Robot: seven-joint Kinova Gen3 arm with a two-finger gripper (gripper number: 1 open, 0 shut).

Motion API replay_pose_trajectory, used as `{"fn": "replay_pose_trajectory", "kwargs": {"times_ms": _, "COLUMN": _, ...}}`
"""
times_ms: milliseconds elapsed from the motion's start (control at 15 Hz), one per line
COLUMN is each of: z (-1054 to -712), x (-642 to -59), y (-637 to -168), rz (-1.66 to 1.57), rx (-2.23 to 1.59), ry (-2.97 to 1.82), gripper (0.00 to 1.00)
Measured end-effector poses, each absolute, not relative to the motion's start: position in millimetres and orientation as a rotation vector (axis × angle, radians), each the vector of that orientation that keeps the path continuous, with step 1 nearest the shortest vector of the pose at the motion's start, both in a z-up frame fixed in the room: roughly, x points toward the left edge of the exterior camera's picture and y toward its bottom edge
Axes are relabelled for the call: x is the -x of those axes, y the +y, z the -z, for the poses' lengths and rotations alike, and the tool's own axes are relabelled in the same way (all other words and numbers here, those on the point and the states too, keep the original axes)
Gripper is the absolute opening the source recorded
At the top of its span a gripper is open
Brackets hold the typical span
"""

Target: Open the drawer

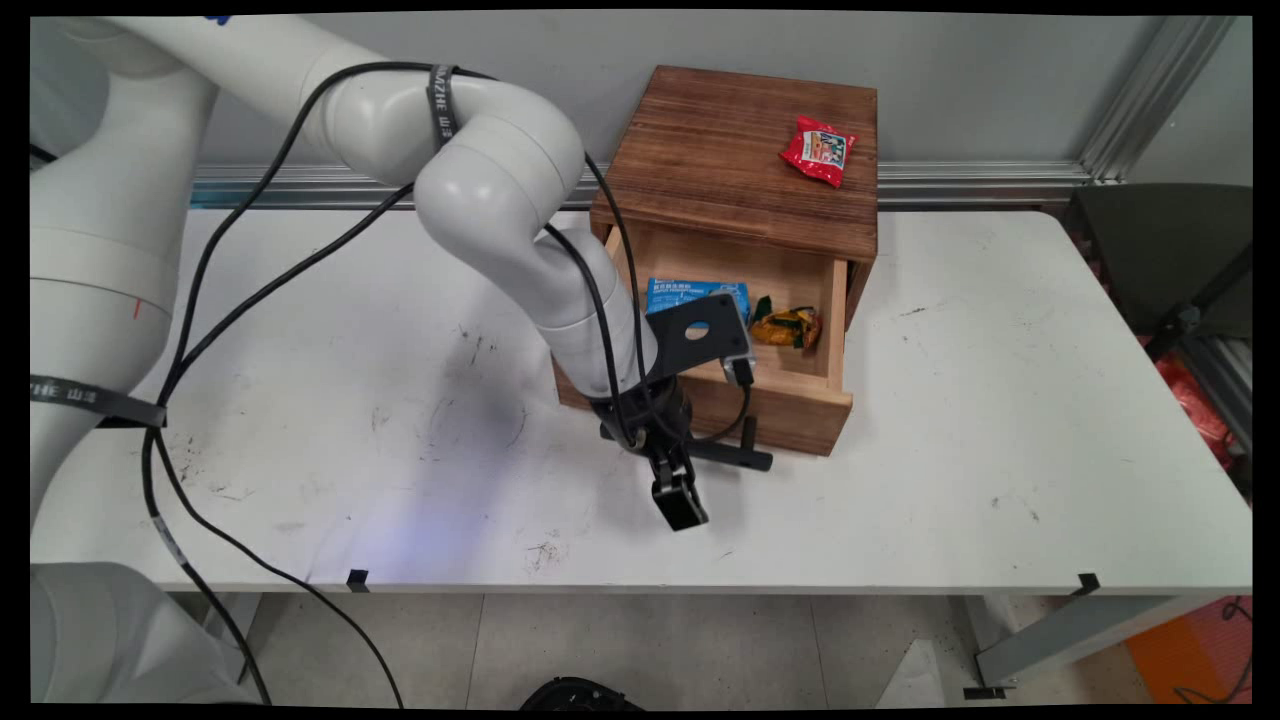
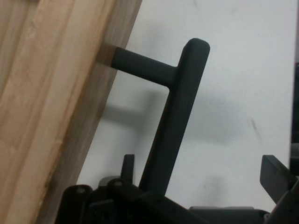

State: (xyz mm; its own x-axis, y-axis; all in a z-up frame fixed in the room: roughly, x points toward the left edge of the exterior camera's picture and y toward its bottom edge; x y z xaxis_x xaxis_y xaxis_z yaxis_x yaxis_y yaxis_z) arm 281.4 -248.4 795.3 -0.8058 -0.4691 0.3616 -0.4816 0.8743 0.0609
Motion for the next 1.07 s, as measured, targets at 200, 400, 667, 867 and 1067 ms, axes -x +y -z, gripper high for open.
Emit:
{"fn": "replay_pose_trajectory", "kwargs": {"times_ms": 200, "z": -797, "x": -279, "y": -237, "rz": -0.028, "rx": -0.714, "ry": -2.677, "gripper": 1.00}}
{"fn": "replay_pose_trajectory", "kwargs": {"times_ms": 400, "z": -799, "x": -277, "y": -228, "rz": -0.009, "rx": -0.724, "ry": -2.678, "gripper": 1.00}}
{"fn": "replay_pose_trajectory", "kwargs": {"times_ms": 667, "z": -801, "x": -275, "y": -213, "rz": 0.017, "rx": -0.742, "ry": -2.680, "gripper": 1.00}}
{"fn": "replay_pose_trajectory", "kwargs": {"times_ms": 867, "z": -803, "x": -273, "y": -203, "rz": 0.038, "rx": -0.753, "ry": -2.681, "gripper": 1.00}}
{"fn": "replay_pose_trajectory", "kwargs": {"times_ms": 1067, "z": -805, "x": -272, "y": -195, "rz": 0.055, "rx": -0.759, "ry": -2.681, "gripper": 1.00}}
